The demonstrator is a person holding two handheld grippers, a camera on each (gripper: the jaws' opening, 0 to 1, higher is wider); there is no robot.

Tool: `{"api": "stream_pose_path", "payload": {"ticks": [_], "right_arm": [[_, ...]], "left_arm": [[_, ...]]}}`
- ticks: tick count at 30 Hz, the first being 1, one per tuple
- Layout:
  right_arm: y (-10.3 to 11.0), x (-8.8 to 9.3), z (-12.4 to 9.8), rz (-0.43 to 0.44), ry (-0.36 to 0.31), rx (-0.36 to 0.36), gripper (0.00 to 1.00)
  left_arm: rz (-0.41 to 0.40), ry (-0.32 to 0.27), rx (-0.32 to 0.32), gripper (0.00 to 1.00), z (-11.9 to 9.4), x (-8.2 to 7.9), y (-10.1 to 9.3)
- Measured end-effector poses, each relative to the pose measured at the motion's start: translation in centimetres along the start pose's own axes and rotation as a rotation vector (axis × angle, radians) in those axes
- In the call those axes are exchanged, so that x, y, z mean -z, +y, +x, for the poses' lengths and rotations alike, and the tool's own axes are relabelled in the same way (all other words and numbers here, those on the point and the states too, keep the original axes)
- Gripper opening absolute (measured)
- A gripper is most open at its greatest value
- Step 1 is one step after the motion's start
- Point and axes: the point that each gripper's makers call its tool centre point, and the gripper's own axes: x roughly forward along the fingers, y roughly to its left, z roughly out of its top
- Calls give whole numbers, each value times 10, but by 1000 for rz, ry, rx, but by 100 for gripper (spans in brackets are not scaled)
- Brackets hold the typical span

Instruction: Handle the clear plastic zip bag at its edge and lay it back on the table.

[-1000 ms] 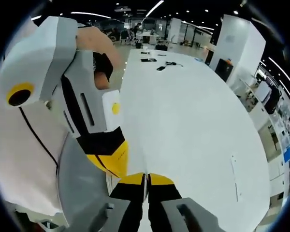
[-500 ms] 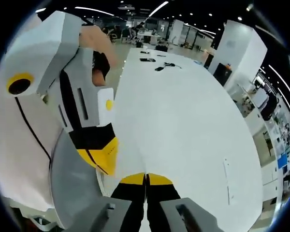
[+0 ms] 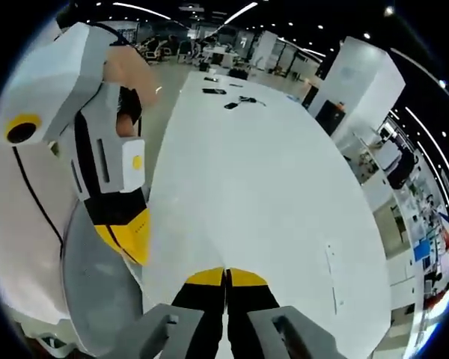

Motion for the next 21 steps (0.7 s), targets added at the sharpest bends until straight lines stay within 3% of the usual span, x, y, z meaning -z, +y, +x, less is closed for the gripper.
{"api": "stream_pose_path", "payload": {"ticks": [21], "right_arm": [[-16,1,-6,2,4,81,0]], "left_arm": [[-21,-18,-8,0,-1,-6,-5]]}}
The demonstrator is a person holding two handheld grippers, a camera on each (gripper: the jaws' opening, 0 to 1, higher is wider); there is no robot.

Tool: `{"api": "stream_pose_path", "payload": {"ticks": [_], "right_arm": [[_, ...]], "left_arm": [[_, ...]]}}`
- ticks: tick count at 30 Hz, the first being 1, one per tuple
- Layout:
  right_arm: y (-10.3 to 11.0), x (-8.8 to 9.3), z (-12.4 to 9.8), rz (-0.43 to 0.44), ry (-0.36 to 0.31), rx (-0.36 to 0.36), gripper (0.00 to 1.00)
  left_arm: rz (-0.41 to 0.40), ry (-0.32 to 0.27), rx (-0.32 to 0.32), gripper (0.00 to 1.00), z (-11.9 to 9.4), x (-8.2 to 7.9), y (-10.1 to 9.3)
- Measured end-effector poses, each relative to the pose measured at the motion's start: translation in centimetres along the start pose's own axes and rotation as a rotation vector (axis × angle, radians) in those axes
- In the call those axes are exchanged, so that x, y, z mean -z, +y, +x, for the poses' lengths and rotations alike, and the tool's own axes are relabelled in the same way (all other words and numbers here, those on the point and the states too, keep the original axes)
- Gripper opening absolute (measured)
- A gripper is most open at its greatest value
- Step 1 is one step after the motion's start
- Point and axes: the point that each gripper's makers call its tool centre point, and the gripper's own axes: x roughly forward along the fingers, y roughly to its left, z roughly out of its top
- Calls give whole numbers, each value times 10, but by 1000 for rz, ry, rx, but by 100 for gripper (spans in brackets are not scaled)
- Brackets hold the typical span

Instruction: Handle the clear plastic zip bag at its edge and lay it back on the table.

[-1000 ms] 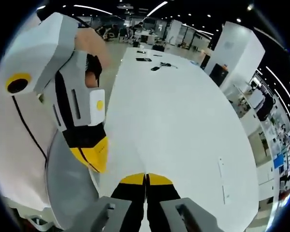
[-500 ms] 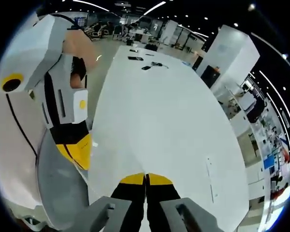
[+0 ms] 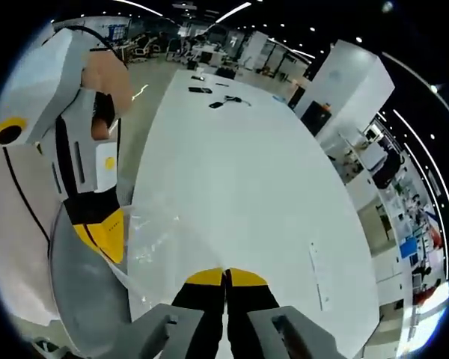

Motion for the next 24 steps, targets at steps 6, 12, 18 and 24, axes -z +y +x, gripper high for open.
{"api": "stream_pose_path", "payload": {"ticks": [6,12,18,24], "right_arm": [[-2,0,-2,0,-1,12,0],[-4,1,-5,9,-2,24,0],[-4,3,-4,9,2,29,0],[-5,3,-4,4,4,39,0]], "left_arm": [[6,-3,-2,0,0,-2,0],[9,-6,-6,0,0,-4,1],[11,-5,-5,0,-1,-4,0],[2,-4,-9,0,-3,-2,3]]}}
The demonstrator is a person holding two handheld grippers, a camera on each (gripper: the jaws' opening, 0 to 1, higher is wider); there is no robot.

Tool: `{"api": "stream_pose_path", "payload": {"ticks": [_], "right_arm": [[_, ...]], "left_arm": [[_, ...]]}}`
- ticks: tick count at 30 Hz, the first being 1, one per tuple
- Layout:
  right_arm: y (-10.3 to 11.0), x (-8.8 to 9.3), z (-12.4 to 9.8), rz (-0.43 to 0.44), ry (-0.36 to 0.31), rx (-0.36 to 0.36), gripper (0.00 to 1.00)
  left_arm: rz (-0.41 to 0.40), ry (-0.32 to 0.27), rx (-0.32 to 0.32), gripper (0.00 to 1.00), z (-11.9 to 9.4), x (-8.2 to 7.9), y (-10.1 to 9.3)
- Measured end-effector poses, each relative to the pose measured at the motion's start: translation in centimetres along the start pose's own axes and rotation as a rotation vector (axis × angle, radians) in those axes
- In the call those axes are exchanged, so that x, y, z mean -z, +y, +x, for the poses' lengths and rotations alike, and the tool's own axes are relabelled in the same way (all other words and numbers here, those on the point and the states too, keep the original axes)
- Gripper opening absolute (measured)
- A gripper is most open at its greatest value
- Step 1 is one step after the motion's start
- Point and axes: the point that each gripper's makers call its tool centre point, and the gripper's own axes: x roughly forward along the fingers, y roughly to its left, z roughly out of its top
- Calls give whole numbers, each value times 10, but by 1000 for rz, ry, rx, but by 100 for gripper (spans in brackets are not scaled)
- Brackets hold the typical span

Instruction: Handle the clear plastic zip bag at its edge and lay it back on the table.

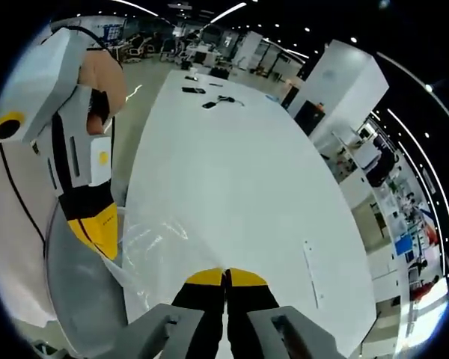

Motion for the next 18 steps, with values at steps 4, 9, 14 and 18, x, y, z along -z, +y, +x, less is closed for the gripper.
{"api": "stream_pose_path", "payload": {"ticks": [4,9,14,18], "right_arm": [[1,-2,0,-15,2,1,0],[3,-3,-2,-33,0,-7,0],[8,-5,-3,-47,-6,-11,0],[12,-8,-5,-58,-12,-19,0]], "left_arm": [[4,0,5,0,1,-2,-1],[-17,13,-9,0,-1,4,2],[-30,26,-28,0,-3,7,6],[-33,41,-48,0,-5,11,11]]}}
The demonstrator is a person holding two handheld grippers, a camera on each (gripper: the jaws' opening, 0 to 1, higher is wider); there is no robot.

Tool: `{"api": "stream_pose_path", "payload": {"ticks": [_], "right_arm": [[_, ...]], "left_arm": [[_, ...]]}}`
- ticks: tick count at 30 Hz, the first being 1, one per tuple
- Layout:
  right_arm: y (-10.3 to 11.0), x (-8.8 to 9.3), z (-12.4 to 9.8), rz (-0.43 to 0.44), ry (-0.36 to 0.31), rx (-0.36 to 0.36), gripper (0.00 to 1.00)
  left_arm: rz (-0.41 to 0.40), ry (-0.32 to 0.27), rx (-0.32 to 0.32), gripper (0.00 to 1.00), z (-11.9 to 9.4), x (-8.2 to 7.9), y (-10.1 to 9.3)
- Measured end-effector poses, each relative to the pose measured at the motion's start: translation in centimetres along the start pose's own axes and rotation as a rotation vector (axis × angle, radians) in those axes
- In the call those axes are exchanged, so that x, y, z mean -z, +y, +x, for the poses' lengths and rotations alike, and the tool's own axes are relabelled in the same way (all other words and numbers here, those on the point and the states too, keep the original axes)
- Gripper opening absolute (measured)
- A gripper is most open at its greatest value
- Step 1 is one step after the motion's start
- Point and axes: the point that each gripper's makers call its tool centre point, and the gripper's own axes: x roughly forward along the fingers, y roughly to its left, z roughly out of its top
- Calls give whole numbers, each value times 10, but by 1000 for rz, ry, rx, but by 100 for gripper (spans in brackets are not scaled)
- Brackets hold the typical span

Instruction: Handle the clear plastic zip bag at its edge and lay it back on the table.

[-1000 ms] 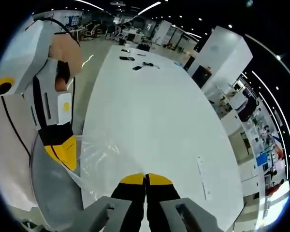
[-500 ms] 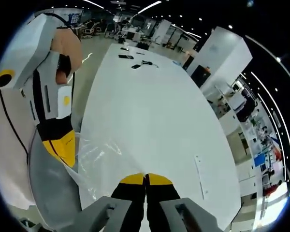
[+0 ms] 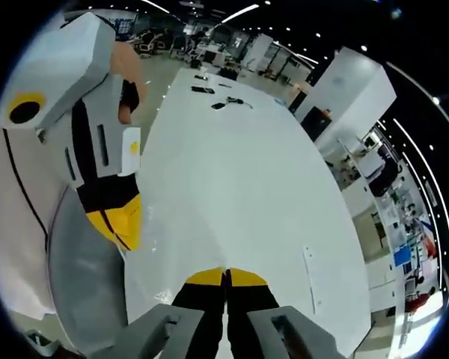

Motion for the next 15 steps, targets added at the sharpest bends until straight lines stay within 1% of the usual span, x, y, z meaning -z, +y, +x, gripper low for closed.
{"api": "stream_pose_path", "payload": {"ticks": [7,8,9,10,11,15], "right_arm": [[4,-2,-2,-21,-3,3,0],[3,-1,-2,-31,-2,14,0],[1,0,-3,-41,6,29,0],[0,2,-1,-56,17,37,0],[0,2,-1,-50,14,37,0],[-2,2,1,-55,20,47,0]], "left_arm": [[-6,0,-25,0,-4,1,8],[-20,4,-17,0,-4,1,7],[-56,-4,18,0,-5,-1,2],[-69,-15,31,0,-6,-3,0],[-81,-25,43,0,-7,-7,-1],[-116,-24,83,0,-8,-10,-4]]}}
